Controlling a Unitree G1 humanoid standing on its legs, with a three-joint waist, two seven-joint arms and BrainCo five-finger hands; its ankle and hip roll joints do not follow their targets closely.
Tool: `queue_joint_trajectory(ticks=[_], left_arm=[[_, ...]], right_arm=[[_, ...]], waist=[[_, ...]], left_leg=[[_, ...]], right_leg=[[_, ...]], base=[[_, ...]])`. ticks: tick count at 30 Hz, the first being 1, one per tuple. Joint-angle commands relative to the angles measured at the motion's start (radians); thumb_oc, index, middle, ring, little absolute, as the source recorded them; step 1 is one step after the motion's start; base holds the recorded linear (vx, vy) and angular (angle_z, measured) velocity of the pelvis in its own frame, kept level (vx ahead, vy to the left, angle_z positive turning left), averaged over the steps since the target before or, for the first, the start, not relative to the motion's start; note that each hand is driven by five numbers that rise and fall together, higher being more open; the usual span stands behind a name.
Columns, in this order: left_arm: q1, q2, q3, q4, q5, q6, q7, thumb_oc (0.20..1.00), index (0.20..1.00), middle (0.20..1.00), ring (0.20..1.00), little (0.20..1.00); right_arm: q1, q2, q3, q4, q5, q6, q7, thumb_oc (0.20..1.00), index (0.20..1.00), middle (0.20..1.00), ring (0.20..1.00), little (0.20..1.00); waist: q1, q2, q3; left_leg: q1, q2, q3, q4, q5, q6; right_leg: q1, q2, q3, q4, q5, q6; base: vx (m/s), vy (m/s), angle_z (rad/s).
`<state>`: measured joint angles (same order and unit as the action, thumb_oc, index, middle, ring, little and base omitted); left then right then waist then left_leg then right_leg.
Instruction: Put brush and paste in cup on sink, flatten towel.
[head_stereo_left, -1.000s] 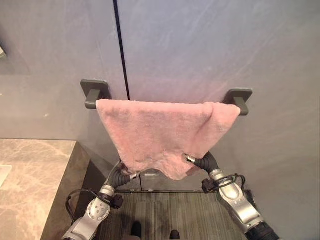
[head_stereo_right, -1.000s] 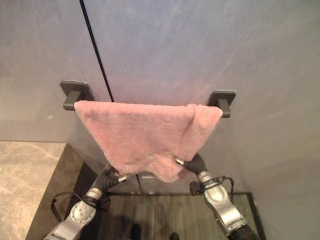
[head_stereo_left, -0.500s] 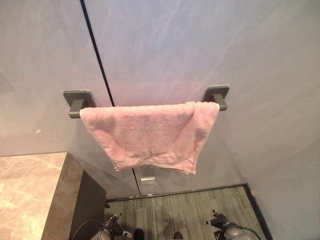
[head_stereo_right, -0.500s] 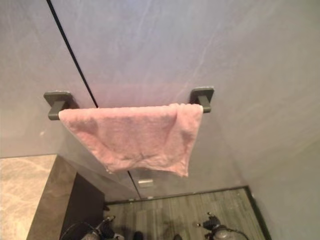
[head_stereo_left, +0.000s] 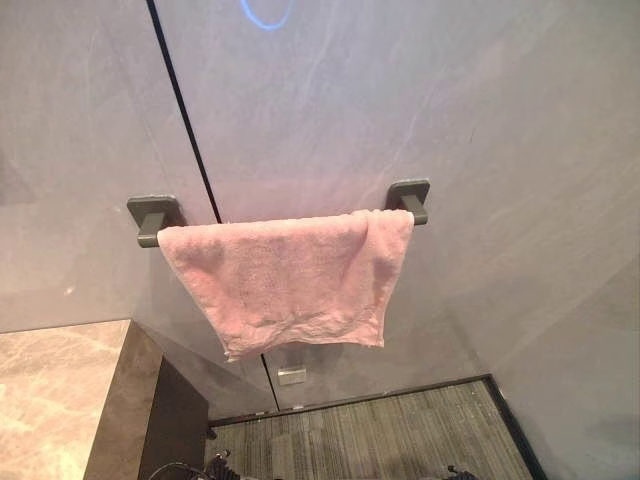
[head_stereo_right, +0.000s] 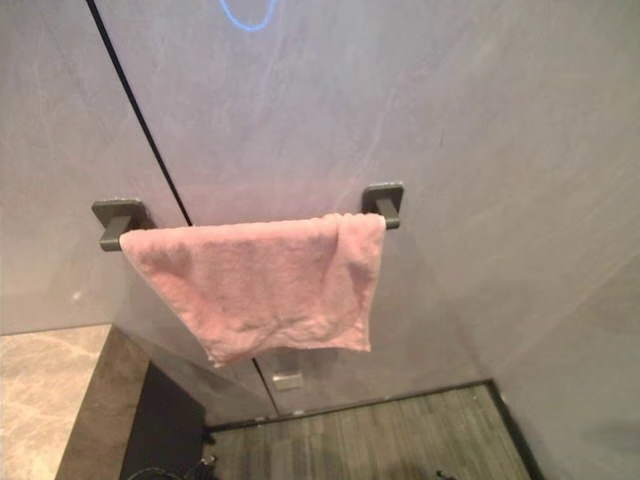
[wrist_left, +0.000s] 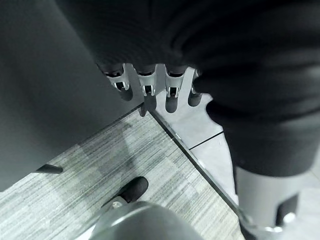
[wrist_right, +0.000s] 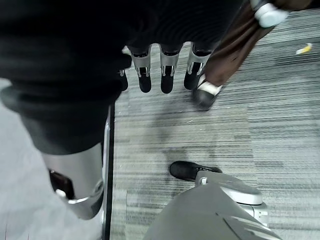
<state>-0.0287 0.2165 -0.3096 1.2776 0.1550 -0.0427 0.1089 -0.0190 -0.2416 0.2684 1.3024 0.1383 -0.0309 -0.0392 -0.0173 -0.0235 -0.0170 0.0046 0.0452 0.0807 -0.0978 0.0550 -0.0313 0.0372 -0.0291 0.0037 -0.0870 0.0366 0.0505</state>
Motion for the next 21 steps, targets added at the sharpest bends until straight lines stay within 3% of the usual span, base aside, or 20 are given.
queue_joint_trajectory(ticks=[1,2,3,4,21], left_arm=[[-0.061,-0.002,-0.002,0.073,-0.022,-0.012,0.006,1.0,1.0,1.0,1.0,1.0],[-0.061,-0.002,-0.002,0.073,-0.022,-0.012,0.006,1.0,1.0,1.0,1.0,1.0],[-0.062,-0.006,-0.011,0.067,-0.016,-0.013,0.016,1.0,1.0,1.0,1.0,1.0],[-0.064,-0.006,-0.021,0.059,-0.013,-0.016,0.021,1.0,1.0,1.0,1.0,1.0],[-0.06,-0.006,-0.077,0.021,0.026,-0.026,0.025,1.0,1.0,1.0,1.0,1.0]], right_arm=[[-0.054,0.009,-0.054,0.037,0.071,-0.027,-0.02,1.0,1.0,1.0,1.0,1.0],[-0.054,0.009,-0.054,0.037,0.071,-0.027,-0.02,1.0,1.0,1.0,1.0,1.0],[-0.06,0.018,-0.136,0.035,0.223,-0.045,-0.028,1.0,1.0,1.0,1.0,1.0],[-0.065,0.019,-0.145,0.034,0.242,-0.05,-0.033,1.0,1.0,1.0,1.0,1.0],[-0.065,0.01,-0.126,0.052,0.23,-0.046,-0.042,1.0,1.0,1.0,1.0,1.0]], waist=[[0.003,-0.014,0.013],[0.003,-0.014,0.013],[-0.002,-0.011,0.014],[-0.003,-0.009,0.016],[0.002,-0.001,0.023]], left_leg=[[0.021,0.031,0.023,0.011,-0.016,-0.048],[0.022,0.031,0.023,0.011,-0.016,-0.048],[0.025,0.031,0.024,0.011,-0.018,-0.048],[0.026,0.031,0.023,0.011,-0.018,-0.048],[0.017,0.031,0.014,0.011,-0.014,-0.05]], right_leg=[[-0.001,-0.047,0.018,0.0,0.022,0.071],[0.0,-0.047,0.018,0.0,0.022,0.071],[0.002,-0.046,0.017,0.002,0.02,0.071],[0.002,-0.046,0.016,0.005,0.019,0.071],[-0.004,-0.05,0.0,0.008,0.022,0.07]], base=[[0.0,0.0,0.0],[0.0,0.0,0.0],[0.0,0.0,0.0],[0.0,0.0,0.0],[-0.01,0.002,0.02]])
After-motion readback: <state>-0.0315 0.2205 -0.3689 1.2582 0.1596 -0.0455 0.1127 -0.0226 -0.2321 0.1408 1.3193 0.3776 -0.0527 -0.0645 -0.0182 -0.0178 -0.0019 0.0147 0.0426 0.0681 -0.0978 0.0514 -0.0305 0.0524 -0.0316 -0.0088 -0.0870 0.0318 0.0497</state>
